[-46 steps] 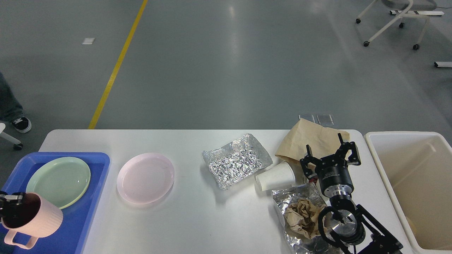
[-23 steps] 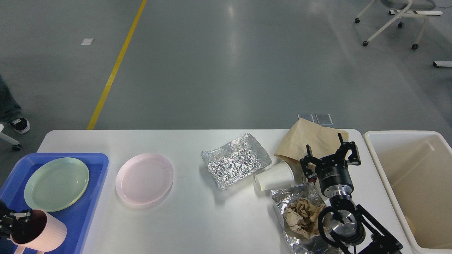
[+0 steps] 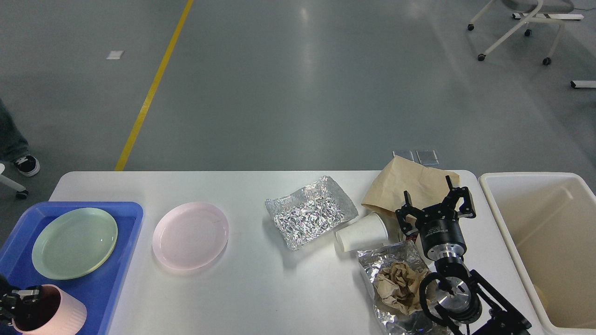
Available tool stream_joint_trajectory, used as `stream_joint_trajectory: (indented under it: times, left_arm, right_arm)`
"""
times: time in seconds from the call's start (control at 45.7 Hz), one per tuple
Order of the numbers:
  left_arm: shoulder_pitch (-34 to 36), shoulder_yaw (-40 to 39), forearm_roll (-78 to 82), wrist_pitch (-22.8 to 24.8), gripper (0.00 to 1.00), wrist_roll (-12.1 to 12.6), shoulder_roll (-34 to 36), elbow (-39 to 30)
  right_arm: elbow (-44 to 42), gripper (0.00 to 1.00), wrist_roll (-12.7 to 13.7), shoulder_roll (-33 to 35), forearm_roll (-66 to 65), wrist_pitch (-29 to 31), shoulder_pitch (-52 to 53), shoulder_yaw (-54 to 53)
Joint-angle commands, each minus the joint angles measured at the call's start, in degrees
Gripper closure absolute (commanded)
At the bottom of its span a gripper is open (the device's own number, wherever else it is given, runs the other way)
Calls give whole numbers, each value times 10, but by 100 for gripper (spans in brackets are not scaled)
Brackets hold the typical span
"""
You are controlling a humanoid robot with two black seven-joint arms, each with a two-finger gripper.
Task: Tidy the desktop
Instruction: 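Set the pink mug down in the blue tray and open the left gripper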
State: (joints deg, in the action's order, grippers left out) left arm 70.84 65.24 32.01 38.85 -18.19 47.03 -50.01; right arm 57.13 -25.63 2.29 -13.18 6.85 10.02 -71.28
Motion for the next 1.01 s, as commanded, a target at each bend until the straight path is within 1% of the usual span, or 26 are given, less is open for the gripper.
stream_joint_trajectory:
  times: [0.0,0.088,0.131,0.153,0.197,0.263,0.285,0.307,0.328,0.372,0.438,0.526,0.898,0.942,0.964,0.985]
  left_arm:
    - [-5,-1,0,-15,95,1,-1,0]
    - [-6,-1,-1,-17,94,1,-2,0]
    - [-6,-1,-1,-19,89,2,-2,0]
    - [-6,-1,-2,-21,84,3,-2,0]
    - [-6,-2,-3,-32,70,3,-2,0]
    - [-6,-5,-10,-52,39,5,-2,-1]
    - [-7,-6,-13,-58,30,6,-2,-1]
    - [-7,-6,-18,-63,18,6,-3,-2]
    - [-7,-7,-19,-63,14,4,-2,-3]
    - [-7,-7,-20,-62,9,3,-2,-7]
    - [-8,-6,-20,-61,7,2,-2,-12]
    - [-10,-6,-19,-59,6,2,-2,-17]
    - [-8,-6,-24,-69,6,-2,-2,-20]
    - [-8,-6,-23,-72,9,-3,-2,-25]
    - [-7,-6,-22,-76,13,-3,0,-30]
    - [-7,-3,-21,-78,19,-3,3,-36]
  right_arm:
    - [0,0,0,0,0,0,0,0]
    - [0,0,0,0,0,0,0,0]
    - [0,0,0,0,0,0,0,0]
    - [0,0,0,0,0,0,0,0]
    - [0,0,0,0,0,0,0,0]
    - [0,0,0,0,0,0,0,0]
    - [0,0,0,0,-1,0,0,0]
    - [0,0,0,0,0,0,0,0]
    - [0,0,0,0,0,0,0,0]
    - [0,0,0,0,0,0,0,0]
    - [1,0,0,0,0,0,0,0]
    - [0,0,0,0,0,0,0,0]
    - [0,0,0,0,-1,0,0,0]
    - [0,0,0,0,-1,0,0,0]
    - [0,0,0,0,0,0,0,0]
    - [0,0,0,0,0,0,0,0]
